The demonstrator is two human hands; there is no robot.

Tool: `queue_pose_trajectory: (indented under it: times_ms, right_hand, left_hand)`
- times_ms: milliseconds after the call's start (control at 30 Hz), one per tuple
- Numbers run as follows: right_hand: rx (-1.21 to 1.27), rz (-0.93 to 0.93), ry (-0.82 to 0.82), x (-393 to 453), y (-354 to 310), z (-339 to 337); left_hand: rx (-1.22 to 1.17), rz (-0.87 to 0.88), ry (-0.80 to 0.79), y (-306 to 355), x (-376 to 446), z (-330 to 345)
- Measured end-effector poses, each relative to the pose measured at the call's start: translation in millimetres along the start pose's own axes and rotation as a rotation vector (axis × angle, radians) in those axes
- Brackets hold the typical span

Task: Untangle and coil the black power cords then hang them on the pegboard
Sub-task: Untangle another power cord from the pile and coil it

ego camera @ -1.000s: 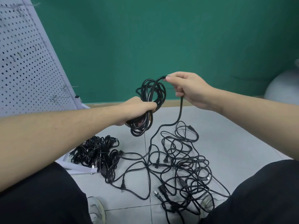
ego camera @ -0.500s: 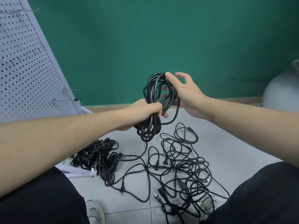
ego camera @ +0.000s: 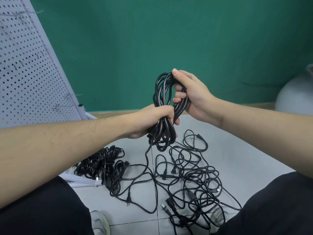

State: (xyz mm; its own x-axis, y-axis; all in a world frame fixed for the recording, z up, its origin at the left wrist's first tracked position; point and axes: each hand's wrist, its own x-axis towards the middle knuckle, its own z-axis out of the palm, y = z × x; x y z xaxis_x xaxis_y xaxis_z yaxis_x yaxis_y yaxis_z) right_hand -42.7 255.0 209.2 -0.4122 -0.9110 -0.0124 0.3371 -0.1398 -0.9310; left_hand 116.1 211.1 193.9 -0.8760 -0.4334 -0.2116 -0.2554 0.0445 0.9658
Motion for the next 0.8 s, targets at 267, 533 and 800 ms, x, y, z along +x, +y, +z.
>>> queue_pose_trajectory:
  times_ms: [267,533,800]
  right_hand:
    - [-0.367,0.202,-0.036,-7.8,18.1,-13.7]
    - [-1.029,0.337,-0.608,-27.1,39.7,-7.5]
    - [-0.987,0.480,-0.613,-25.7,41.4,-15.7]
  left_hand:
    - [-0.152,0.072,0.175,7.6,2.3,-6.6]
    - [-0.390,0.104,0.226,28.4,0.0,-8.8]
    - [-0.189,0.071,0.498,14.1,7.2,-30.4]
